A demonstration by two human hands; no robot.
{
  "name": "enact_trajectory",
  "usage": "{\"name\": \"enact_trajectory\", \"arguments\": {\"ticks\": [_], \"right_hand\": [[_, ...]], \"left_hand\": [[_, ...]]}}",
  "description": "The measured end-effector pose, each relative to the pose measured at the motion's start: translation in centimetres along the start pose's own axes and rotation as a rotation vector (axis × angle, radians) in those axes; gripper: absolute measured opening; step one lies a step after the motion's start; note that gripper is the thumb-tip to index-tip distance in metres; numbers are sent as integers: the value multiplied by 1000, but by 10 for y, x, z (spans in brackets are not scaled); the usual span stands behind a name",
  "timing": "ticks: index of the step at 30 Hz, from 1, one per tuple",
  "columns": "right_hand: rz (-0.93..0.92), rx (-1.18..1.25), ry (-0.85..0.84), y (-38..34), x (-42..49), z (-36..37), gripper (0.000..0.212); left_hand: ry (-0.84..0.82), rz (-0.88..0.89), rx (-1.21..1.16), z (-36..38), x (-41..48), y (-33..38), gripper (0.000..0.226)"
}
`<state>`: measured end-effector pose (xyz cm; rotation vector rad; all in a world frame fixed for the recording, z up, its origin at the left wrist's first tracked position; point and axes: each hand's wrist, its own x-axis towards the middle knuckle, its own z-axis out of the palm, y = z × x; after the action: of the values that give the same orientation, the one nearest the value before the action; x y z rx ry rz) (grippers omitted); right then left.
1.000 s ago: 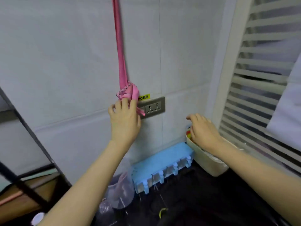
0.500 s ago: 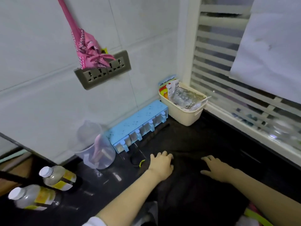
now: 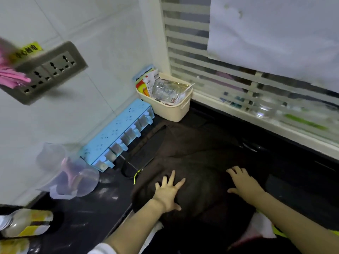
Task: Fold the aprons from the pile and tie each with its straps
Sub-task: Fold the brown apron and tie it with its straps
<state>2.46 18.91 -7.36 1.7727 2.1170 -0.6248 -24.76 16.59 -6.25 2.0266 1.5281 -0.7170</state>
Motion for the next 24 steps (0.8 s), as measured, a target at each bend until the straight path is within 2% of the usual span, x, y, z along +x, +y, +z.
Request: {"name": "enact_trajectory", "arguments": {"ticks": [4,10,19,21,24], "right_hand": [[12,131,41,30,-17,9,55],[91,183,8,84,-35,8,57],[228,263,10,148,-48,-2,56],[247,330,-7,154,-53,-1,60],[267,367,-56,164,-66,7,78]], "left_hand": [[-29,53,37,-5,9,20,105],[-87,97,70,-22,31,54,107],[-81,168,69,-43,64,110,106],[-73,196,46,-47,73,124,102],[-71,241,23,-56,89,140,98]]}}
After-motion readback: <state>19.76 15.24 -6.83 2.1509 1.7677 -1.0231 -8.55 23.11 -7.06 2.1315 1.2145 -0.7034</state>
